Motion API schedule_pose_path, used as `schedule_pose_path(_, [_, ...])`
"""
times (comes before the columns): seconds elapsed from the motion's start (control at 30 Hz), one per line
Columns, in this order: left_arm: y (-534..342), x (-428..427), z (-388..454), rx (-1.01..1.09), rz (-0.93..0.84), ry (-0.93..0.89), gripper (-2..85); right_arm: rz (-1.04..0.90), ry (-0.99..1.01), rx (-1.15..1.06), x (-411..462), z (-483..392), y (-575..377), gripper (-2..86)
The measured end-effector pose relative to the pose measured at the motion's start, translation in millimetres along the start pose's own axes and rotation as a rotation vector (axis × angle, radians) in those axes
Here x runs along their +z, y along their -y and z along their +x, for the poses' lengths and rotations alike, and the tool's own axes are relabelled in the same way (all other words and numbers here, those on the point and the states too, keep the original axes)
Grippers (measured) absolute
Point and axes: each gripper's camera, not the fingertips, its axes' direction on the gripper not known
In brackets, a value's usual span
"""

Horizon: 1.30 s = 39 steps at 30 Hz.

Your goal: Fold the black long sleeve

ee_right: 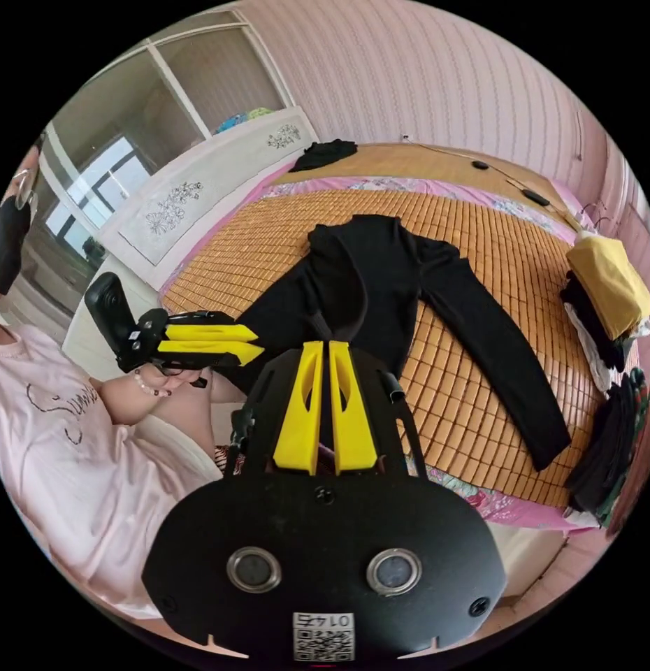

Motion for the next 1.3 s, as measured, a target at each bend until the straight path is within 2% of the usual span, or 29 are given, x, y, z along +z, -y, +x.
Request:
schedule_pose_path(0.1, [0.6, 35.3, 3.1, -0.028, -0.127, -0.067, -0.8, -0.052, -0.008, 0.058, 26.5, 23.9, -26.2, -0.5])
schedule_pose_path(0.2, [8.8, 55.3, 11.9, 0.006, -0.184, -0.117, -0.1, -0.067, -0.04, 0.077, 30.4, 39.4, -41.7, -0.8])
schedule_pose_path(0.37, [19.0, 68.3, 13.9, 0.02, -0.22, -0.226, 4.1, -0.24, -0.095, 0.122, 38.2, 76.8, -57.2, -0.2])
schedule_pose_path(0.43, [23.6, 62.0, 5.9, 0.028, -0.221, -0.198, 4.5, -0.25, -0.11, 0.087, 39.2, 82.3, -45.8, 0.8])
schedule_pose_path(0.5, [29.6, 49.9, -22.8, 0.007, -0.227, -0.063, 4.2, -0.237, -0.127, 0.005, 44.9, 82.4, -18.4, 3.0])
schedule_pose_path(0.6, [36.3, 37.4, -80.9, -0.074, -0.233, 0.195, 2.2, -0.157, -0.097, -0.171, 66.8, 74.3, 56.7, 6.9])
schedule_pose_path(0.67, [42.5, 36.5, -114.0, -0.125, -0.246, 0.302, 2.1, -0.081, -0.031, -0.298, 93.2, 63.9, 132.7, 8.7])
schedule_pose_path(0.8, [60.4, 48.7, -163.6, -0.173, -0.284, 0.427, 4.4, -0.044, 0.031, -0.381, 144.7, 51.7, 247.0, 9.8])
schedule_pose_path(0.97, [74.8, 73.2, -193.8, -0.195, -0.337, 0.468, 6.0, -0.172, 0.015, -0.347, 234.1, 55.5, 355.5, 10.8])
schedule_pose_path(1.1, [79.2, 86.0, -207.1, -0.186, -0.37, 0.429, 3.2, -0.326, -0.035, -0.377, 278.4, 60.2, 375.5, 6.0])
schedule_pose_path(1.17, [79.3, 81.3, -212.5, -0.221, -0.349, 0.416, 0.2, -0.309, -0.055, -0.424, 277.7, 60.4, 377.5, 2.0])
schedule_pose_path(1.3, [77.3, 48.8, -217.4, -0.276, -0.233, 0.401, -0.8, -0.241, 0.0, -0.452, 254.8, 65.2, 390.1, 0.5])
